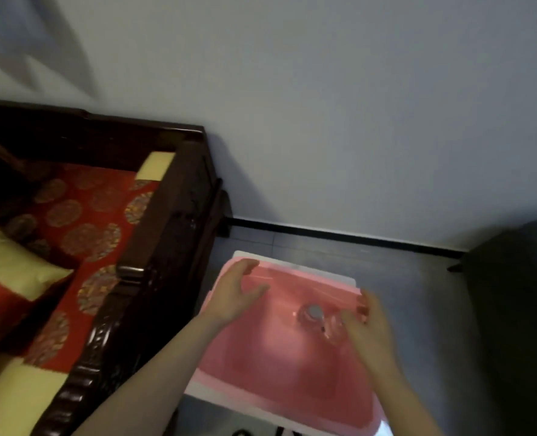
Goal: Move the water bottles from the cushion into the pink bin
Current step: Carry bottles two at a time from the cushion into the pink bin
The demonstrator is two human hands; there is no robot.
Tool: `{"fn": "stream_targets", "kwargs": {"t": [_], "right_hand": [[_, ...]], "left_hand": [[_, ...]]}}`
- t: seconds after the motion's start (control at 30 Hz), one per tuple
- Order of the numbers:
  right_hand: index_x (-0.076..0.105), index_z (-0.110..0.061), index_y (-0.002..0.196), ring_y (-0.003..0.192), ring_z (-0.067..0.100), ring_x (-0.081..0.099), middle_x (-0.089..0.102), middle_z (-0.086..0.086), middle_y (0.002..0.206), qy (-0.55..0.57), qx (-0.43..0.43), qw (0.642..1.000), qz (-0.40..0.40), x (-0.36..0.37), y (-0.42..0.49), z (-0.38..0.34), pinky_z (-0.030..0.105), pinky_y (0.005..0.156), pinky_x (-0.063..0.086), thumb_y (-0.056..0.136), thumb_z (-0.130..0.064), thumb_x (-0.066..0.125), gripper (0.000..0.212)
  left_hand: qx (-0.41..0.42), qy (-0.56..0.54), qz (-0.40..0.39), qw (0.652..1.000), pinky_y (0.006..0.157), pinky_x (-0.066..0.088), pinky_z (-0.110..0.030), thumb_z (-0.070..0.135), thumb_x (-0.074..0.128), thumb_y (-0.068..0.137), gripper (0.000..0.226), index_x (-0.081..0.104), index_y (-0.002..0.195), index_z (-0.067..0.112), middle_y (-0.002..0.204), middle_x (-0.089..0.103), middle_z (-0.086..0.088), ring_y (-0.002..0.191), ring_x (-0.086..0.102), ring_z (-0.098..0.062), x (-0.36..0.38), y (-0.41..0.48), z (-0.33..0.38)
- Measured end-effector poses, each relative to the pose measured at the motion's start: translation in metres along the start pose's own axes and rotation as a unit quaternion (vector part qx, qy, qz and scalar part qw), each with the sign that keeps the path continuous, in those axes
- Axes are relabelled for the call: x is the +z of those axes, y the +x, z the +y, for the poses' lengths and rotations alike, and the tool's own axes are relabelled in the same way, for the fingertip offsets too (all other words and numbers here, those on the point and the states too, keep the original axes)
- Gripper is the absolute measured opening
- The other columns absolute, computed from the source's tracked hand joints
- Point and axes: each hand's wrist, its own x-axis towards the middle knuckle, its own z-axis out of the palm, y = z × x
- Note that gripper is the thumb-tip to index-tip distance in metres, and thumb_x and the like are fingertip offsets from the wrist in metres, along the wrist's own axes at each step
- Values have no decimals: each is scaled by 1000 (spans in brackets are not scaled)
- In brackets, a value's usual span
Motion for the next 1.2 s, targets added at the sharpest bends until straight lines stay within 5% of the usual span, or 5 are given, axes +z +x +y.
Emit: {"fn": "stream_targets", "kwargs": {"t": [0.23, 0.53, 0.87, 1.03, 1.2], "right_hand": [[52, -18, 135, 135, 19, 35, 43, 2, 145, -149, -271, 946, -92, 62, -52, -123, 29, 111, 24, 84, -22, 66, 53], [49, -26, 134, 139, 13, 23, 36, -6, 148, -158, -462, 847, -209, 205, -207, -232, 35, 109, 29, 88, -38, 59, 49], [50, -25, 131, 133, 18, 32, 43, -2, 142, -133, -511, 806, -268, 363, -385, -267, 33, 105, 29, 87, -34, 62, 47], [53, -21, 130, 132, 20, 33, 45, 0, 139, -149, -547, 776, -278, 441, -442, -296, 27, 100, 26, 86, -32, 64, 47], [56, -19, 126, 127, 23, 39, 51, 2, 134, -132, -561, 765, -289, 526, -470, -326, 32, 102, 30, 83, -28, 68, 46]], "left_hand": [[-34, -127, 199, 971, 91, 43, -17, 31, 54, 94, 25, 63, 115, 21, 110, 65, 13, 107, 57, -1, -149, -97, 16], [-94, -155, 425, 887, 77, 40, -18, 39, 49, 95, 25, 61, 114, 27, 105, 57, 20, 98, 54, 0, -336, -320, -54], [-114, -145, 539, 822, 72, 41, -5, 16, 58, 92, 23, 62, 115, 14, 106, 64, 4, 86, 56, 10, -470, -520, -173], [-112, -150, 573, 798, 66, 39, 4, 13, 56, 93, 18, 58, 108, 20, 97, 60, 20, 80, 57, 18, -531, -558, -211], [-127, -145, 594, 781, 68, 41, 1, 15, 56, 93, 22, 60, 115, 14, 104, 63, 9, 89, 56, 7, -588, -573, -260]]}}
